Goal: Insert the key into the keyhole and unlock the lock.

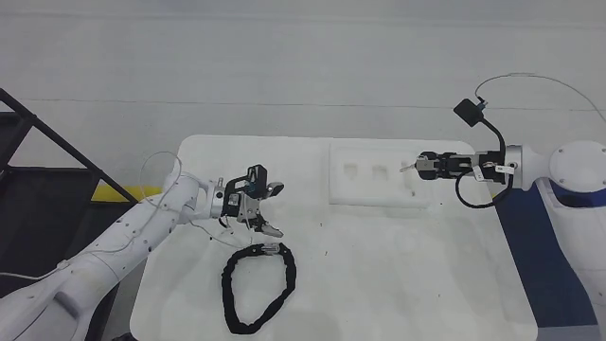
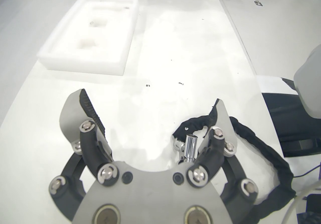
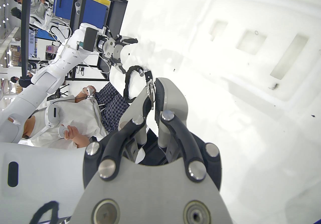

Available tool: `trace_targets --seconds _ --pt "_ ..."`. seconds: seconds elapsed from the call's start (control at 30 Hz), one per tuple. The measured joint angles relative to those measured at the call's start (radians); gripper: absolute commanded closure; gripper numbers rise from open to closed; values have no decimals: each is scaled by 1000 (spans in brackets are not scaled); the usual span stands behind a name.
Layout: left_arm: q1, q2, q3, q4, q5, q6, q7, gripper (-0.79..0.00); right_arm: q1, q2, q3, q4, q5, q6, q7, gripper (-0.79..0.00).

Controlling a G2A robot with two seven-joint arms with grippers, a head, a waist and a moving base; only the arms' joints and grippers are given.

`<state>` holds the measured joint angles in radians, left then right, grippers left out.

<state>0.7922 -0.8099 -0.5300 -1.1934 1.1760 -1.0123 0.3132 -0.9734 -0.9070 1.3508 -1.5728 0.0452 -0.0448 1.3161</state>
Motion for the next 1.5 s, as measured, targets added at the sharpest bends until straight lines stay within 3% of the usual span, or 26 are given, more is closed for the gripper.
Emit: trace_targets --seconds 0.63,0.83,1.03,1.17,1.37,1.5 --pt "-6 1 16 -2 50 0 -16 -785 0 0 0 0 0 0 0 0" --pt "39 13 6 -52 120 5 -13 -785 0 0 0 0 0 0 0 0" --pt "113 59 -31 -67 287 15 121 -785 0 0 0 0 0 0 0 0" --pt "170 87 -49 -71 398 79 222 -785 0 0 0 0 0 0 0 0" --pt "214 96 -54 -57 476 163 345 -785 0 0 0 0 0 0 0 0" --pt "220 89 -48 -49 512 207 359 -785 0 0 0 0 0 0 0 0"
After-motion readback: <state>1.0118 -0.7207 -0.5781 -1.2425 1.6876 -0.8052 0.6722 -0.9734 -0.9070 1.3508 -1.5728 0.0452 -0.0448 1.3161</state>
